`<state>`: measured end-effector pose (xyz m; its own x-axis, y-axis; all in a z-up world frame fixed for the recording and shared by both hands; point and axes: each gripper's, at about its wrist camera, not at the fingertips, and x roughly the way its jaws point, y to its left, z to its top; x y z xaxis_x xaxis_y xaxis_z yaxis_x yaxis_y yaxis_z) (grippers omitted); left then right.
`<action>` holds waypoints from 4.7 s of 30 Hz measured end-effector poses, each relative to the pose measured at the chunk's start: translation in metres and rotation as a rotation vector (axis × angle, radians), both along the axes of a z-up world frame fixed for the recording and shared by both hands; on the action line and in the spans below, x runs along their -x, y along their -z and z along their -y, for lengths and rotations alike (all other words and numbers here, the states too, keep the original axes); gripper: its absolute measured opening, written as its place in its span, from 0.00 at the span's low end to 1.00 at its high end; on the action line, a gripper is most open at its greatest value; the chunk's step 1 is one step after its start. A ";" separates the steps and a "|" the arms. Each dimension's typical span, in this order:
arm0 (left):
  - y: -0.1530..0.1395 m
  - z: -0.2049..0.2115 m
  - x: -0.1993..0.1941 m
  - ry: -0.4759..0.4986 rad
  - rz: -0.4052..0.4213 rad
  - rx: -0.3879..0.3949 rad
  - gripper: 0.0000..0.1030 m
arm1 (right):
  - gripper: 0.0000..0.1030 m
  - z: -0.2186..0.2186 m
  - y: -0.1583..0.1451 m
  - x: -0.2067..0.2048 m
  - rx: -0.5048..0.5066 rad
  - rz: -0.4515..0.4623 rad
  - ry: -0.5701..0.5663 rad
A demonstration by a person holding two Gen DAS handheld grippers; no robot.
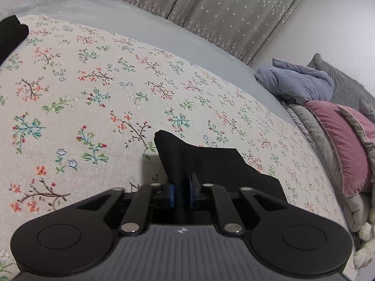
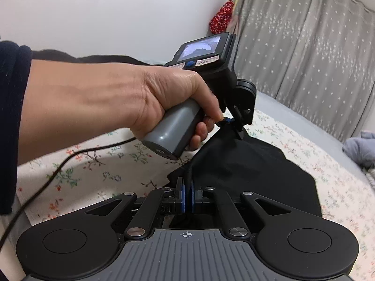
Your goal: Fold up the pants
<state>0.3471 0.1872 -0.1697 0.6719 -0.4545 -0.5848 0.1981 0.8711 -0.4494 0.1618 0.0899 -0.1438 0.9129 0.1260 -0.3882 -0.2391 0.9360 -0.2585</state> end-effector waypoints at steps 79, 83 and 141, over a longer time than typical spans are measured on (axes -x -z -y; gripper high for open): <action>-0.023 0.054 0.127 -0.001 0.141 -0.257 0.57 | 0.57 0.199 -0.008 -0.064 -0.352 -0.242 0.028; -0.001 0.060 0.118 -0.024 0.074 -0.353 0.57 | 0.56 0.191 0.014 -0.036 -0.315 -0.284 -0.004; 0.015 0.017 0.080 -0.034 -0.210 0.039 1.00 | 0.58 0.288 0.055 -0.088 -0.890 -0.363 0.031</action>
<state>0.2670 0.1706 -0.1845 0.5524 -0.4586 -0.6961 0.0675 0.8569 -0.5111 0.2500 -0.1982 -0.1989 0.7640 0.4888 -0.4211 -0.1368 0.7606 0.6347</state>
